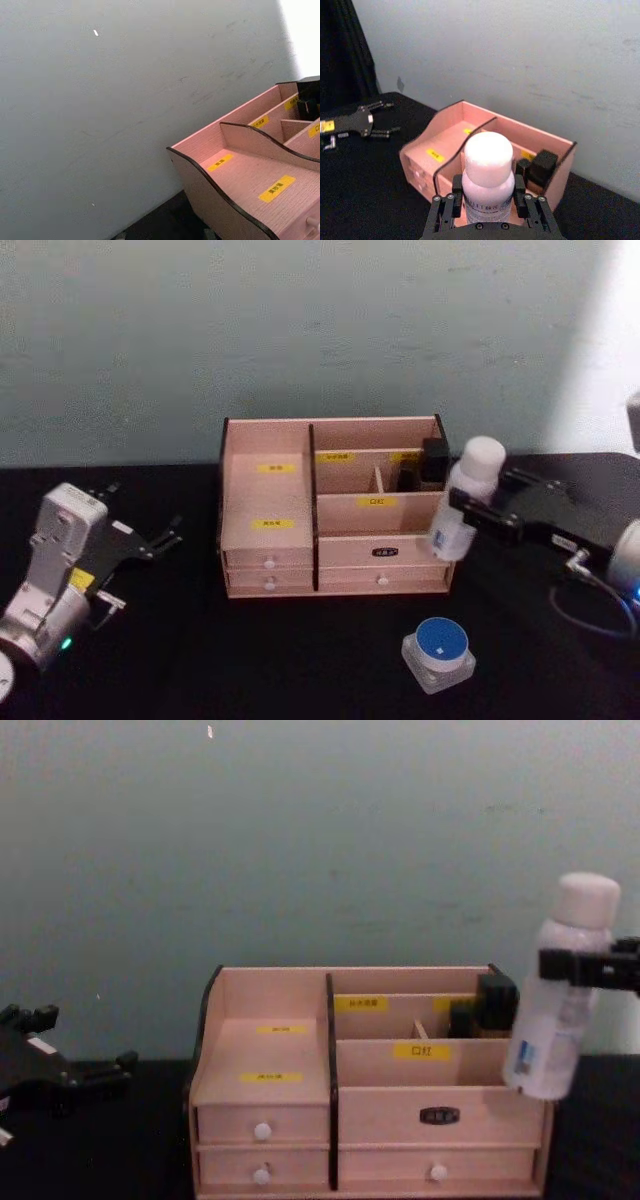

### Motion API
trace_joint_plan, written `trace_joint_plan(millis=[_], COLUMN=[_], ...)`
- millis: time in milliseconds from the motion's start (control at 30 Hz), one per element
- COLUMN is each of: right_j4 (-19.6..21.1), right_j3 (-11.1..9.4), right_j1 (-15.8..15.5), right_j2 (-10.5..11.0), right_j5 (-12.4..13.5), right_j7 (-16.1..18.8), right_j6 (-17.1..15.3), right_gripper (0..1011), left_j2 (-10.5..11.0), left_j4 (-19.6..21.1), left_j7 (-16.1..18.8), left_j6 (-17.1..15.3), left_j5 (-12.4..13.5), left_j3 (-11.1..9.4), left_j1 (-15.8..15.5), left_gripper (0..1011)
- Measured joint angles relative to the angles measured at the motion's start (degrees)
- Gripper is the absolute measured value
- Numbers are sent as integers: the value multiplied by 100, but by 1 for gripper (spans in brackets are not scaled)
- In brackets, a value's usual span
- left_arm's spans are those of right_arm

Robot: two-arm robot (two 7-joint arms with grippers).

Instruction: Pick up the facial cleanser and watermelon frost from the table and place them into the tiered storage box.

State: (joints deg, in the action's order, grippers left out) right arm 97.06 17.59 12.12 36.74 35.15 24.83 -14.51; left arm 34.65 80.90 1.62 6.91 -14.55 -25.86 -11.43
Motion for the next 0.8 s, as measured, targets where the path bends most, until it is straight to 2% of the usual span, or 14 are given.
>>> trace_joint_plan(millis=[33, 233, 433, 533, 800], right_j4=[0, -351, -612, -828, -1346], right_j3=[0, 291, 510, 662, 907], right_j1=[0, 552, 943, 1211, 1680], right_j2=[0, -259, -464, -625, -931], right_j5=[0, 4, -17, -67, -180], right_j7=[0, 7, 23, 21, 3], right_j6=[0, -86, -130, -157, -249], right_gripper=[599, 599, 599, 599, 599], left_j2=[0, 0, 0, 0, 0], left_j4=[0, 0, 0, 0, 0], left_j7=[0, 0, 0, 0, 0], left_j6=[0, 0, 0, 0, 0], left_j5=[0, 0, 0, 0, 0], left_j3=[0, 0, 0, 0, 0], left_j1=[0, 0, 0, 0, 0], left_gripper=[1001, 1001, 1001, 1001, 1001])
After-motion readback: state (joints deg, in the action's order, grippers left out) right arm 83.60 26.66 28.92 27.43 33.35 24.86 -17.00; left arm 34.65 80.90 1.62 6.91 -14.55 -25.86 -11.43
